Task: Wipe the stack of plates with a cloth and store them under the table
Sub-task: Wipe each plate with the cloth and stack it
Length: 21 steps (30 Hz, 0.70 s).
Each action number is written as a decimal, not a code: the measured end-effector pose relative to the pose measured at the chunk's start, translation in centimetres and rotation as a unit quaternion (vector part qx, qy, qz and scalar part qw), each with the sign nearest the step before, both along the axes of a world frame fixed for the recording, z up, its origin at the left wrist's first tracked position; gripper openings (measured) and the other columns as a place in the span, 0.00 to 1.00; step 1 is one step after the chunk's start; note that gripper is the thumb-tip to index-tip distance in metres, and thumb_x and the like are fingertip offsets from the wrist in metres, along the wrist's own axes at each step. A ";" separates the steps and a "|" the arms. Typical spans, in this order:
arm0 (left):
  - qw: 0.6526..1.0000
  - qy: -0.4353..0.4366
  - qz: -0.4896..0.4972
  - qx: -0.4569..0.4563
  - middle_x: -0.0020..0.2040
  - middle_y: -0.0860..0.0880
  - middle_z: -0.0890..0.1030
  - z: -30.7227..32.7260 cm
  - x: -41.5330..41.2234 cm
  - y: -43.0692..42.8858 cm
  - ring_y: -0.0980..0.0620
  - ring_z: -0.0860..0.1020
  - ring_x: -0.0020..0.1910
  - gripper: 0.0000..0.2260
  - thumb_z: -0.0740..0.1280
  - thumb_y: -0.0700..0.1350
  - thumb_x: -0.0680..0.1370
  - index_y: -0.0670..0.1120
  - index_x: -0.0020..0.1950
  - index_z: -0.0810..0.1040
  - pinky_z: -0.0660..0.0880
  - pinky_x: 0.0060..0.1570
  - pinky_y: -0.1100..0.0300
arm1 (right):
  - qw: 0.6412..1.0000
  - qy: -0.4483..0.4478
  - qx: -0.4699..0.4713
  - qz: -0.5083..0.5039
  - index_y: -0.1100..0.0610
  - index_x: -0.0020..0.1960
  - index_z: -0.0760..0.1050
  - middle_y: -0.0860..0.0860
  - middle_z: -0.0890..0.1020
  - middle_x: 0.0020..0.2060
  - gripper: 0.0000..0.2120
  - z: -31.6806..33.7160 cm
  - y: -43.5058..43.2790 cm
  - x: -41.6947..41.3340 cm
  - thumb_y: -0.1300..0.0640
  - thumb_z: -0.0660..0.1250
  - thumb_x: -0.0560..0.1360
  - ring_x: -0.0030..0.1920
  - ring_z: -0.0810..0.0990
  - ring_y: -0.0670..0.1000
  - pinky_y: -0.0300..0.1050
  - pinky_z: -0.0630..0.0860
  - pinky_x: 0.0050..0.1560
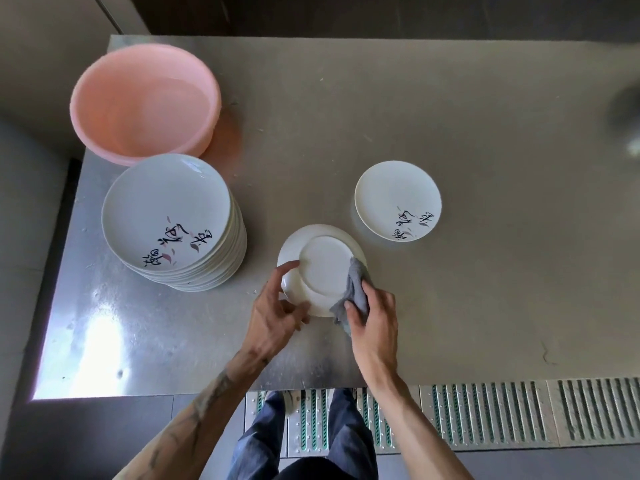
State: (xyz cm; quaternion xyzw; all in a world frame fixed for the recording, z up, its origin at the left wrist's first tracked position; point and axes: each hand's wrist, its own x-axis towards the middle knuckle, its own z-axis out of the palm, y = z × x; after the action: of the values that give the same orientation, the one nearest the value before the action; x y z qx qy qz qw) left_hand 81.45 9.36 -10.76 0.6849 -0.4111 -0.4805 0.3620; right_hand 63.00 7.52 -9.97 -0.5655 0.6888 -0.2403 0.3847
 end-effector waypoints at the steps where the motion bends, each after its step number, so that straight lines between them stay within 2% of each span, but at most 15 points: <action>1: 1.000 -0.008 0.004 -0.002 0.47 0.48 0.82 0.1 -0.5 -0.1 0.48 0.86 0.36 0.31 0.71 0.34 0.76 0.63 0.71 0.69 0.84 0.40 0.50 | 1.000 -0.002 0.001 -0.002 0.54 0.72 0.73 0.49 0.72 0.59 0.23 0.1 0.5 0.6 0.59 0.72 0.78 0.60 0.78 0.49 0.32 0.68 0.62; 4: 0.999 -0.042 -0.007 0.002 0.43 0.48 0.84 -0.1 -1.6 0.5 0.54 0.84 0.38 0.25 0.72 0.42 0.78 0.65 0.69 0.70 0.81 0.41 0.61 | 1.000 -0.008 0.002 -0.015 0.54 0.72 0.72 0.47 0.71 0.60 0.24 0.1 2.5 1.8 0.58 0.72 0.78 0.61 0.78 0.49 0.34 0.71 0.63; 6: 0.999 -0.033 -0.013 -0.013 0.44 0.51 0.83 -0.4 -1.4 0.9 0.53 0.83 0.39 0.22 0.70 0.43 0.80 0.63 0.69 0.71 0.79 0.40 0.62 | 1.000 -0.008 -0.001 -0.017 0.54 0.72 0.72 0.47 0.71 0.61 0.23 0.0 2.6 1.5 0.58 0.72 0.78 0.61 0.78 0.49 0.33 0.69 0.62; 8: 0.999 -0.027 -0.013 -0.031 0.45 0.51 0.83 -0.4 -0.9 1.0 0.49 0.82 0.40 0.22 0.68 0.38 0.81 0.61 0.69 0.72 0.80 0.41 0.56 | 1.000 0.001 0.002 -0.008 0.56 0.71 0.73 0.48 0.73 0.60 0.22 -0.1 1.6 0.9 0.59 0.72 0.79 0.60 0.79 0.50 0.32 0.68 0.61; 10: 0.999 -0.010 0.008 -0.034 0.44 0.45 0.82 -0.6 -0.6 0.7 0.45 0.82 0.39 0.21 0.69 0.36 0.81 0.57 0.69 0.74 0.81 0.42 0.46 | 1.000 0.008 0.004 -0.002 0.58 0.71 0.74 0.50 0.74 0.60 0.22 -0.2 0.4 0.3 0.59 0.72 0.78 0.60 0.78 0.52 0.33 0.68 0.62; 12: 0.999 0.014 0.027 -0.033 0.51 0.41 0.80 -0.7 -0.5 0.1 0.44 0.83 0.39 0.23 0.70 0.35 0.79 0.55 0.69 0.74 0.82 0.44 0.41 | 1.000 0.011 0.000 -0.006 0.58 0.70 0.74 0.52 0.74 0.59 0.21 -0.3 -0.3 0.2 0.61 0.72 0.78 0.61 0.78 0.53 0.35 0.68 0.62; 14: 0.998 0.049 0.028 -0.017 0.61 0.41 0.76 -0.8 -0.6 -0.4 0.43 0.84 0.41 0.28 0.71 0.32 0.77 0.56 0.71 0.73 0.83 0.44 0.42 | 1.000 0.007 -0.005 -0.010 0.57 0.70 0.74 0.50 0.74 0.59 0.21 -0.2 0.0 0.5 0.61 0.71 0.78 0.60 0.79 0.52 0.37 0.70 0.63; 16: 0.998 0.064 0.001 -0.010 0.64 0.42 0.76 -0.9 -0.7 -0.3 0.43 0.84 0.42 0.32 0.72 0.32 0.74 0.58 0.72 0.72 0.84 0.42 0.49 | 1.000 0.000 -0.012 -0.003 0.54 0.71 0.74 0.47 0.73 0.59 0.21 0.0 1.2 0.9 0.60 0.71 0.79 0.59 0.79 0.49 0.38 0.72 0.62; 18: 0.998 0.063 -0.023 -0.003 0.61 0.42 0.79 -1.0 -0.6 0.0 0.42 0.84 0.43 0.31 0.74 0.37 0.74 0.58 0.73 0.71 0.84 0.41 0.49 | 1.000 0.000 -0.019 0.005 0.53 0.71 0.73 0.46 0.72 0.59 0.22 -0.1 2.0 0.9 0.60 0.71 0.78 0.58 0.79 0.47 0.37 0.72 0.62; 21: 0.999 0.042 -0.026 -0.015 0.49 0.39 0.81 -1.3 0.2 0.3 0.33 0.78 0.42 0.26 0.71 0.48 0.79 0.60 0.75 0.70 0.80 0.42 0.36 | 1.000 -0.005 -0.011 -0.011 0.55 0.71 0.74 0.48 0.73 0.58 0.22 -0.5 1.0 0.0 0.62 0.71 0.78 0.59 0.79 0.49 0.36 0.71 0.62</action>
State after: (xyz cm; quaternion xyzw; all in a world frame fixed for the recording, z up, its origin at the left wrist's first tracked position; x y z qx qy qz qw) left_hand 81.61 9.63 -12.06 0.6477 -0.4205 -0.5115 0.3768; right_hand 63.05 8.47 -10.43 -0.5612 0.6901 -0.2547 0.3795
